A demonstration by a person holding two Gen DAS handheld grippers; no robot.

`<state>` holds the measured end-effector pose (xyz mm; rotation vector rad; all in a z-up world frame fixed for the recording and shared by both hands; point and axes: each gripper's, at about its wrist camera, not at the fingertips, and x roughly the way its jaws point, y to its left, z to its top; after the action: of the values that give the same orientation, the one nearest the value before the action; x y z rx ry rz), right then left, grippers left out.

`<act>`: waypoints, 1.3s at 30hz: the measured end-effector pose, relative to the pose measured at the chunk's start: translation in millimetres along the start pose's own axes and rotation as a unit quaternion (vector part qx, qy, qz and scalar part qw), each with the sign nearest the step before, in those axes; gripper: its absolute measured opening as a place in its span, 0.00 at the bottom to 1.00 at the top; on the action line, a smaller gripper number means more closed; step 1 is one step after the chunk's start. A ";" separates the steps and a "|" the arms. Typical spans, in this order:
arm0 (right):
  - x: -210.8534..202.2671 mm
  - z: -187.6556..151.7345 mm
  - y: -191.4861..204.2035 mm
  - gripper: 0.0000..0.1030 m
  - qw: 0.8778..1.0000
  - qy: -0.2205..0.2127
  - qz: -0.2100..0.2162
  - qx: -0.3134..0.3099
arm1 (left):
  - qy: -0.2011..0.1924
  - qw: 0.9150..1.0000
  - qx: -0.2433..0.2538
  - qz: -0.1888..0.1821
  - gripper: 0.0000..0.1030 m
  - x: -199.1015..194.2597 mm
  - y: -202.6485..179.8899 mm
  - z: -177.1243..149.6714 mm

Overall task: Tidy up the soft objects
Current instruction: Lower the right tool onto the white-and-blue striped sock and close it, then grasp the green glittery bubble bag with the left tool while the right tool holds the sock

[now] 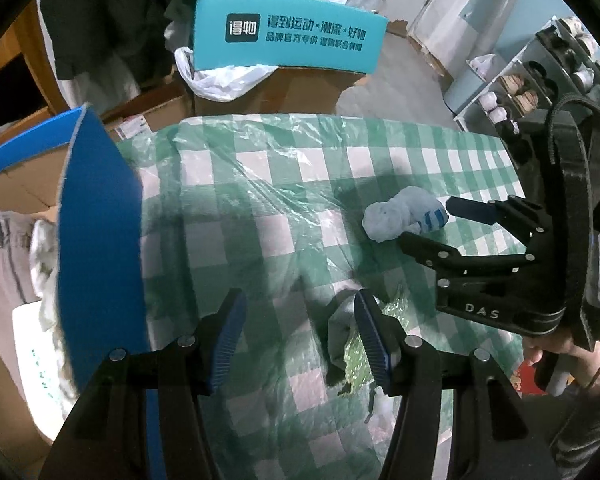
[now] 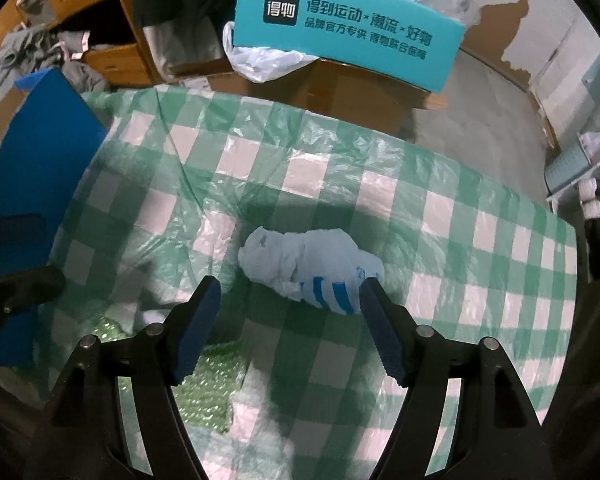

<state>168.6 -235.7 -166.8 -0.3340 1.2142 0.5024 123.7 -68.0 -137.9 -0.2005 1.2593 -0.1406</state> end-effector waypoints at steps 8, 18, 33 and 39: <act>17.4 9.7 4.3 0.70 0.999 0.001 -0.013 -0.034 | 0.016 1.000 -0.009 -0.002 0.56 18.3 0.9 4.6; 36.7 12.1 1.8 0.70 0.999 0.013 -0.023 -0.039 | 0.033 0.999 -0.007 -0.002 0.57 30.9 2.2 0.0; 44.6 2.4 -3.4 0.49 0.999 0.021 -0.024 -0.017 | 0.034 0.999 0.003 -0.002 0.61 29.0 -2.0 -2.6; 36.0 -3.4 2.3 0.47 1.000 0.022 -0.020 -0.007 | 0.034 0.999 0.005 -0.006 0.61 25.4 -4.6 -7.9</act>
<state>174.0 -228.7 -201.9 -0.3823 1.2441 0.4723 123.9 -78.5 -162.8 -0.1969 1.3259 -0.1651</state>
